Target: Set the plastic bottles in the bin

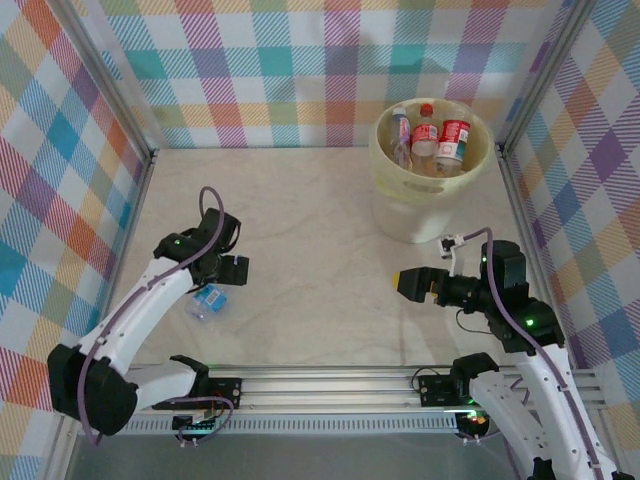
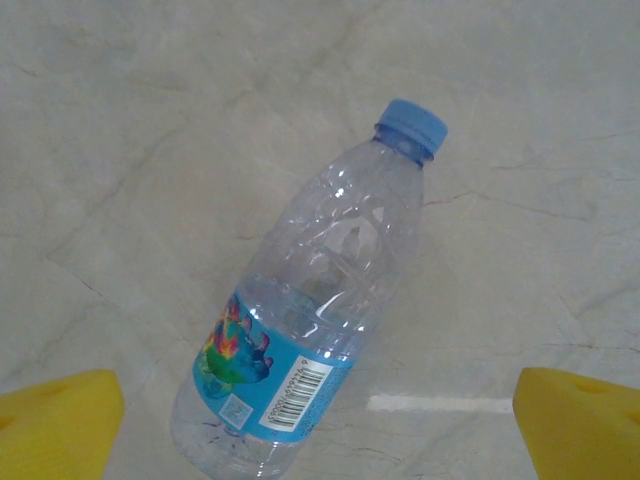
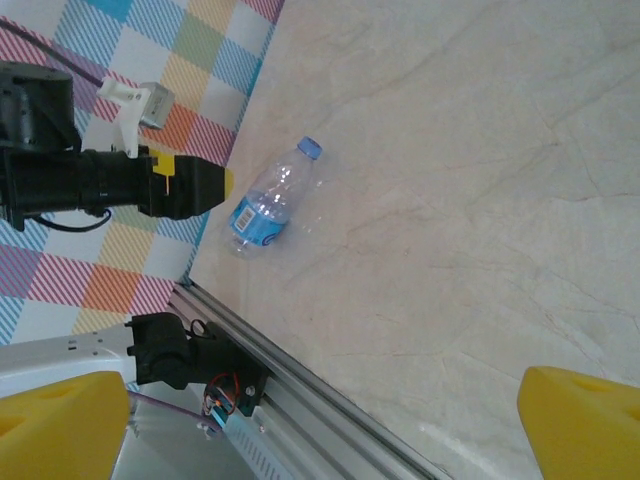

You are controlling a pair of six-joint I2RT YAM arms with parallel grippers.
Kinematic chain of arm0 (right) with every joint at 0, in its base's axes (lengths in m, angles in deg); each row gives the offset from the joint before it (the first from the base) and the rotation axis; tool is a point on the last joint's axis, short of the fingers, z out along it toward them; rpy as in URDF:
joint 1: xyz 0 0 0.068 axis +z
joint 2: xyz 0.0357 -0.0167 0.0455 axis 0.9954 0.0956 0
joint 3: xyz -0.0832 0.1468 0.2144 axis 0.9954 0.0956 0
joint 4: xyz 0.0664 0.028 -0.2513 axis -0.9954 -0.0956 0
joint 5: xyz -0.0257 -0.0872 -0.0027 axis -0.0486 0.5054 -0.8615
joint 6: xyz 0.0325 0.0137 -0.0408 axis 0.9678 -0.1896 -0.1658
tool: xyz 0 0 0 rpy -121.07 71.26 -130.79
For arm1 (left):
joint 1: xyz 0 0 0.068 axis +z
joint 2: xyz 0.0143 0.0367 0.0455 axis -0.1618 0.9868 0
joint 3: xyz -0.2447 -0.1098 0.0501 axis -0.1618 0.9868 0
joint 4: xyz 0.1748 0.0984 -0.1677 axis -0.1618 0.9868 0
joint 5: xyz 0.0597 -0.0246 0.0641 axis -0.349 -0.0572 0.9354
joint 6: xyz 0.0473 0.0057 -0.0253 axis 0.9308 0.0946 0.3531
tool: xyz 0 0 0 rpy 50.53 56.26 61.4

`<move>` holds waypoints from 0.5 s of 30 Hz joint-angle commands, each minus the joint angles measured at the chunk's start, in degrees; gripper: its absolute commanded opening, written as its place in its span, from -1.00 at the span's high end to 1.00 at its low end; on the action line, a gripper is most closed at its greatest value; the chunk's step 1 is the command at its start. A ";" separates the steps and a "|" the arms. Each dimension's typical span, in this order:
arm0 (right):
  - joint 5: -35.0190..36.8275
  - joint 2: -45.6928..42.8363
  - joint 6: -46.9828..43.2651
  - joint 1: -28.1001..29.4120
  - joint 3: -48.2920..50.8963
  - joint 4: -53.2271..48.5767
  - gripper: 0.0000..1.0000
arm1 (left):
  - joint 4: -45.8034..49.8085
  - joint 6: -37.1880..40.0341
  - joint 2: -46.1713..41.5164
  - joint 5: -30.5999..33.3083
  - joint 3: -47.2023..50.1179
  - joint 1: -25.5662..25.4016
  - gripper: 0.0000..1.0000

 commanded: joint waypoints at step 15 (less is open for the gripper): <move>-0.02 5.12 2.57 -0.20 -2.84 -0.34 -0.99 | 0.31 -1.87 17.66 -5.05 -3.09 5.10 -1.00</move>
